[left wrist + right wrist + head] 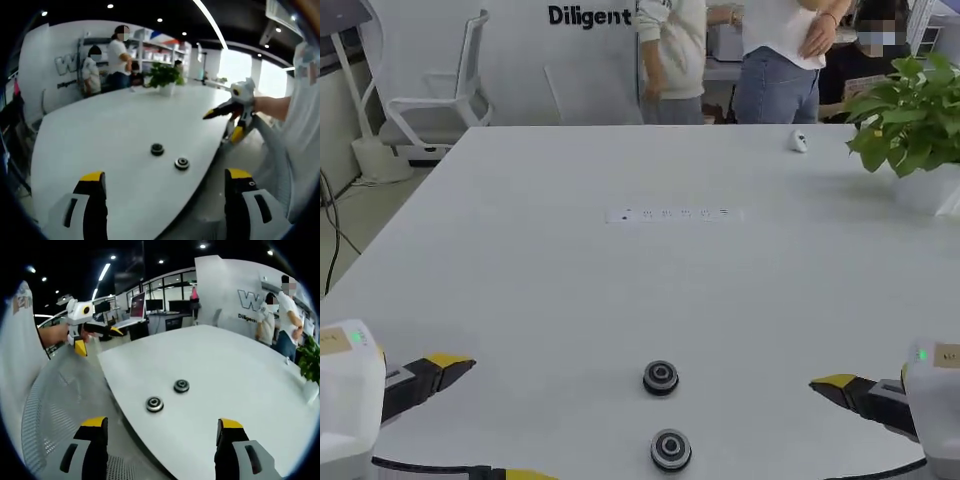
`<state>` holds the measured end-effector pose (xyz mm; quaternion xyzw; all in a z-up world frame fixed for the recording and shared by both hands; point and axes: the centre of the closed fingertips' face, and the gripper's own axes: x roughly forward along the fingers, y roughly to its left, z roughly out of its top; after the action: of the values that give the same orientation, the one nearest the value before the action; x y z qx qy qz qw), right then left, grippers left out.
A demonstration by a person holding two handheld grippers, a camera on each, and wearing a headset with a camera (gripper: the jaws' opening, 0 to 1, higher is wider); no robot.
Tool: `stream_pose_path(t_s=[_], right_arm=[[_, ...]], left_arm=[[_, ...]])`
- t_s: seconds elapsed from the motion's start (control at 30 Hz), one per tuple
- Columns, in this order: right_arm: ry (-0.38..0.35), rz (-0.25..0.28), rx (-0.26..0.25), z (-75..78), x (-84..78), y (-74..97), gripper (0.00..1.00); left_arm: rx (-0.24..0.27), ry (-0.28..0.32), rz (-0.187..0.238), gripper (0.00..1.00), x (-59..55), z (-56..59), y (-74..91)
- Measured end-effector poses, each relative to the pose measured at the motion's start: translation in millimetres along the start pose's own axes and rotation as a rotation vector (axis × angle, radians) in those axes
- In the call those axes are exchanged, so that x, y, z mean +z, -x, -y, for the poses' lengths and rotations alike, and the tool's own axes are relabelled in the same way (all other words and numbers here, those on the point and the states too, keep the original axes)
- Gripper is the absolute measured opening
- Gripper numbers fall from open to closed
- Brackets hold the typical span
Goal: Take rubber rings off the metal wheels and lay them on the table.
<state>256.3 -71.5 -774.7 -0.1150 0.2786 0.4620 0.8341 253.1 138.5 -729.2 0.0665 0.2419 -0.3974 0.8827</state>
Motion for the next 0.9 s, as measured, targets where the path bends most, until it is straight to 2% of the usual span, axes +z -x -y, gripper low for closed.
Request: stream_pose_path(t_s=[0.47, 0.9], right_arm=[[-0.008, -0.009, 0.003, 3.0, -7.0, -4.8, 0.89], [0.001, -0.012, 0.013, 3.4, -5.8, -6.6, 0.88]], left_arm=[[-0.003, 0.024, -0.010, 1.00, -11.3, 0.1, -6.4], [0.000, 0.017, -0.006, 0.99, -11.6, -0.2, -7.5]])
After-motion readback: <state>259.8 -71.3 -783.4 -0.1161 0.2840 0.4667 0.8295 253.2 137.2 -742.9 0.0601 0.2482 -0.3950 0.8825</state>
